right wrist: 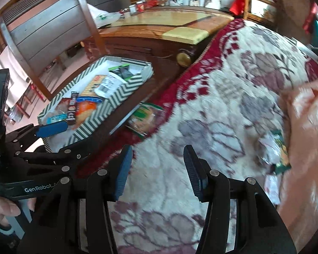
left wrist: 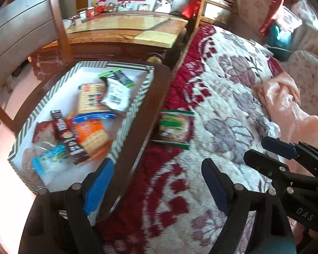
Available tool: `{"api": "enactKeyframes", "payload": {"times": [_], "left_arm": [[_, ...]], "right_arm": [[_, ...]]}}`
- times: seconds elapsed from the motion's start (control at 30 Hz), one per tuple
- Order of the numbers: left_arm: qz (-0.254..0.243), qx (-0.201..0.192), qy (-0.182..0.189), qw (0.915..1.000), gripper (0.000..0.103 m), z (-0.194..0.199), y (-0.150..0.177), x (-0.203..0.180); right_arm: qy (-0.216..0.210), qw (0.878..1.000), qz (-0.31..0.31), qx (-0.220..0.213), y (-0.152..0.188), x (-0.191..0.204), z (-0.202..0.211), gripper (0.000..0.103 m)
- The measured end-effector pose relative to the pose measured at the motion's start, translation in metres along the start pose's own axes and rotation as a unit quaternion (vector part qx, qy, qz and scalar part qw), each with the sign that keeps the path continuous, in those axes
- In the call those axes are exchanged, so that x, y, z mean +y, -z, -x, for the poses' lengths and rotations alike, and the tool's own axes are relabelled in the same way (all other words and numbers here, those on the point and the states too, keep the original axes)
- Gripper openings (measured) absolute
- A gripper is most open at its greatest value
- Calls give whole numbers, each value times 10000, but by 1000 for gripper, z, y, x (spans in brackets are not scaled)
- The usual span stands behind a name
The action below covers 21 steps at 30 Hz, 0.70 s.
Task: Organize snacks
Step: 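Move both grippers back over the snacks on the quilt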
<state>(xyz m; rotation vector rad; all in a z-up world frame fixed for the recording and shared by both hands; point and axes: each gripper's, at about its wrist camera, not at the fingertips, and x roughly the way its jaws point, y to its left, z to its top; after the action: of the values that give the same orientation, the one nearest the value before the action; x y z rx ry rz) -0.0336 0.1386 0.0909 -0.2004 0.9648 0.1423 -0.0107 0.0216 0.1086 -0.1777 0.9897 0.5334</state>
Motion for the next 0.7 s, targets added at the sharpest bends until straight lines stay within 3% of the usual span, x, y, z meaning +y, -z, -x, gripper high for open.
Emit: {"api": "enactKeyframes", "payload": {"times": [0.7], "left_arm": [[-801,313,351,9957,86,-26,11,-87]], "right_arm": [[530,9950,-827,191,58,-98,22,50]]}}
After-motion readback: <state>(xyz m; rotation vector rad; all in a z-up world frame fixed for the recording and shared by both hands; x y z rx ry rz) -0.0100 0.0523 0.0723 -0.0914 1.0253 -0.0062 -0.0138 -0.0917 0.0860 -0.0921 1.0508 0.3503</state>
